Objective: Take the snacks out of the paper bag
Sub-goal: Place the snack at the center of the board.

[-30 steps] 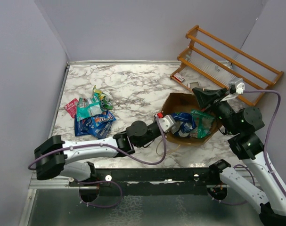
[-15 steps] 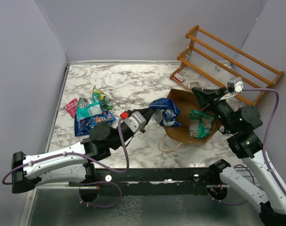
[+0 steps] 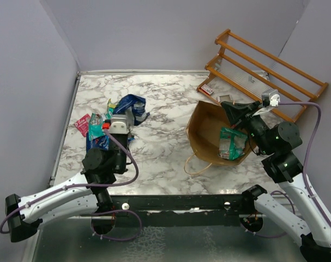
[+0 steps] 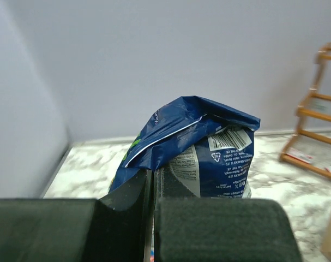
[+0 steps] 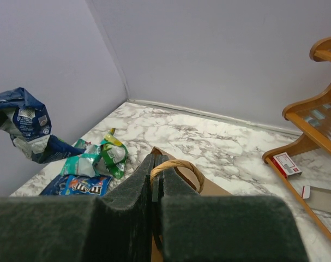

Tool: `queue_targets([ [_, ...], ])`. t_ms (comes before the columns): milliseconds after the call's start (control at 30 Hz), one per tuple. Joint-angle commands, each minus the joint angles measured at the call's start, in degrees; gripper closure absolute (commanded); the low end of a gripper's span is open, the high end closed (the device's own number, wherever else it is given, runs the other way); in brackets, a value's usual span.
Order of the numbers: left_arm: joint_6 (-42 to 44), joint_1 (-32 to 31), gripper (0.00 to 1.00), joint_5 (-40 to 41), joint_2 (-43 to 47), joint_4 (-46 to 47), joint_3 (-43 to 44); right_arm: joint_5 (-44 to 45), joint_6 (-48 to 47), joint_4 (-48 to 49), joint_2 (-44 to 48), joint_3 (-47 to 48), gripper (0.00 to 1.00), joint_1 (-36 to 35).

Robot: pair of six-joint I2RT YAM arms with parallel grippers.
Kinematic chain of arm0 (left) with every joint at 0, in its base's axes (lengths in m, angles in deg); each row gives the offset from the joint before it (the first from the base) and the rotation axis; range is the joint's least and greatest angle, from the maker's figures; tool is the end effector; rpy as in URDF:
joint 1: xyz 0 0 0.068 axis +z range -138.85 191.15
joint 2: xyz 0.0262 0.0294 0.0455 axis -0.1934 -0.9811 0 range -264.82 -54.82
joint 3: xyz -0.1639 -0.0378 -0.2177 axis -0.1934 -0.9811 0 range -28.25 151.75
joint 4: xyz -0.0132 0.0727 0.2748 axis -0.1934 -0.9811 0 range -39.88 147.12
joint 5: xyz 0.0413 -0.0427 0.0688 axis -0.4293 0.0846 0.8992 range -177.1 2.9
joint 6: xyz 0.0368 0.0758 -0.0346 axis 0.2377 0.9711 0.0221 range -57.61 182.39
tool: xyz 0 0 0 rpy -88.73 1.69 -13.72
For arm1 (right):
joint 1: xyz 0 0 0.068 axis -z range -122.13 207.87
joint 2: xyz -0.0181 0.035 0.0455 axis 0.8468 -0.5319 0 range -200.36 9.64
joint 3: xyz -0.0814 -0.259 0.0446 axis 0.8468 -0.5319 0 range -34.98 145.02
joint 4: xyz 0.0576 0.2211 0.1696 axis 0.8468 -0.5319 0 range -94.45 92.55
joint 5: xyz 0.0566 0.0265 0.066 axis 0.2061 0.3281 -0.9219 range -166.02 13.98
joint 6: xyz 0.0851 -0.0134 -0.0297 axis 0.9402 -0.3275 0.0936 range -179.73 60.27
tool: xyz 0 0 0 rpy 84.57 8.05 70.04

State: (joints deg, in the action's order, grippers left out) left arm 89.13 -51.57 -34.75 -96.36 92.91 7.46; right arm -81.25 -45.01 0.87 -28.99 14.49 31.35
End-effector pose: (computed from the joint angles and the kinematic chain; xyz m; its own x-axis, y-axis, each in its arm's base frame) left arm 0.1501 -0.1501 0.3843 0.3071 0.0039 -0.9517 0.1011 0.9942 0.0367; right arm 0.1922 0.1044 0.4141 0.0043 0.2849 -0.9586 -0.5442 0.8048 0.2367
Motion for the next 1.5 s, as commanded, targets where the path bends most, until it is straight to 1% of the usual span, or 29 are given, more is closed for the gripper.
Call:
queue_targets([
  [0, -12.0, 4.6, 1.0, 12.2, 3.3, -2.8, -5.0, 0.9, -0.4, 1.7, -0.1, -0.9, 0.98, -0.1],
  [133, -32.8, 7.8, 1.0, 13.2, 2.5, -25.2, -5.0, 0.8, -0.5, 1.4, 0.0, -0.8, 0.98, -0.1],
  [200, -46.6, 8.7, 1.0, 13.2, 1.4, -38.3, -4.0, 0.8, -0.6, 1.3, 0.1, -0.8, 0.98, -0.1],
  [333, -77.5, 9.5, 1.0, 15.3, -1.8, -66.0, -2.1, 0.5, -0.2, 1.2, 0.3, -0.6, 0.98, -0.2],
  [367, -83.6, 9.6, 1.0, 16.0, -2.5, -72.0, -1.7, 0.3, -0.1, 1.2, 0.3, -0.6, 0.98, -0.1],
  [400, -88.7, 9.7, 1.0, 16.7, -3.0, -76.8, -1.4, 0.2, -0.1, 1.3, 0.4, -0.6, 0.98, -0.1],
  [433, -92.0, 9.9, 1.0, 17.5, -3.1, -80.0, -1.0, 0.0, -0.1, 1.3, 0.4, -0.7, 0.98, -0.1],
  [467, -93.1, 9.9, 1.0, 18.0, -2.9, -81.4, -0.9, 0.0, -0.1, 1.3, 0.3, -0.6, 0.98, -0.1],
  [600, -92.5, 10.2, 1.0, 19.5, -1.0, -80.9, -3.3, -0.4, -0.1, 1.2, 0.0, -0.1, 0.98, -0.1],
  [733, -92.2, 11.3, 1.0, 18.3, 1.1, -75.2, -8.0, -0.9, 0.3, 1.5, 0.0, 0.1, 0.98, -0.1],
  [833, -89.4, 12.0, 1.0, 17.0, 1.4, -70.8, -9.4, -1.3, 0.4, 1.1, 0.1, 0.5, 0.98, -0.1],
  [900, -88.8, 12.8, 0.98, 16.4, 0.5, -70.1, -9.0, -1.2, 0.3, 0.6, 0.2, 0.6, 0.98, -0.1],
  [933, -89.2, 13.2, 0.93, 16.2, -0.1, -70.5, -8.7, -1.1, 0.2, 0.5, 0.4, 0.7, 0.98, -0.1],
  [967, -89.8, 13.5, 0.84, 16.3, -0.8, -71.2, -8.4, -1.0, 0.2, 0.5, 0.5, 0.7, 0.98, -0.1],
  [1000, -90.4, 13.7, 0.72, 16.6, -1.4, -71.9, -7.9, -0.9, 0.1, 0.4, 0.6, 0.7, 0.97, -0.1],
  [1067, -90.5, 14.1, 0.45, 17.1, -2.4, -73.1, -6.6, -0.8, -0.1, 0.4, 0.8, 0.8, 0.98, -0.1],
  [1100, -90.5, 14.1, 0.38, 17.5, -2.6, -73.6, -5.9, -0.7, -0.1, 0.5, 0.8, 0.7, 0.98, -0.1],
  [1133, -90.3, 14.3, 0.33, 17.7, -2.7, -73.8, -5.0, -0.7, -0.1, 0.4, 0.8, 0.7, 0.98, -0.1],
  [1200, -88.8, 14.3, 0.26, 17.8, -2.2, -73.0, -3.0, -0.9, -0.1, 0.4, 0.7, 0.6, 0.98, -0.1],
  [1267, -83.5, 14.3, 0.21, 16.2, -0.7, -68.3, -1.3, -0.8, -0.1, 0.4, 0.5, 0.5, 0.98, -0.1],
  [1367, -72.0, 14.2, 0.17, 10.3, 2.7, -56.4, -0.5, -1.0, 0.0, 0.5, 0.3, 0.2, 0.98, -0.1],
  [1433, -62.5, 14.2, 0.16, 3.6, 4.7, -45.3, -1.6, -1.2, 0.1, 0.7, 0.1, 0.1, 0.98, -0.1],
  [1467, -59.0, 14.3, 0.15, -0.3, 5.3, -41.2, -1.9, -1.3, 0.2, 0.8, -0.1, 0.1, 0.97, -0.1],
])
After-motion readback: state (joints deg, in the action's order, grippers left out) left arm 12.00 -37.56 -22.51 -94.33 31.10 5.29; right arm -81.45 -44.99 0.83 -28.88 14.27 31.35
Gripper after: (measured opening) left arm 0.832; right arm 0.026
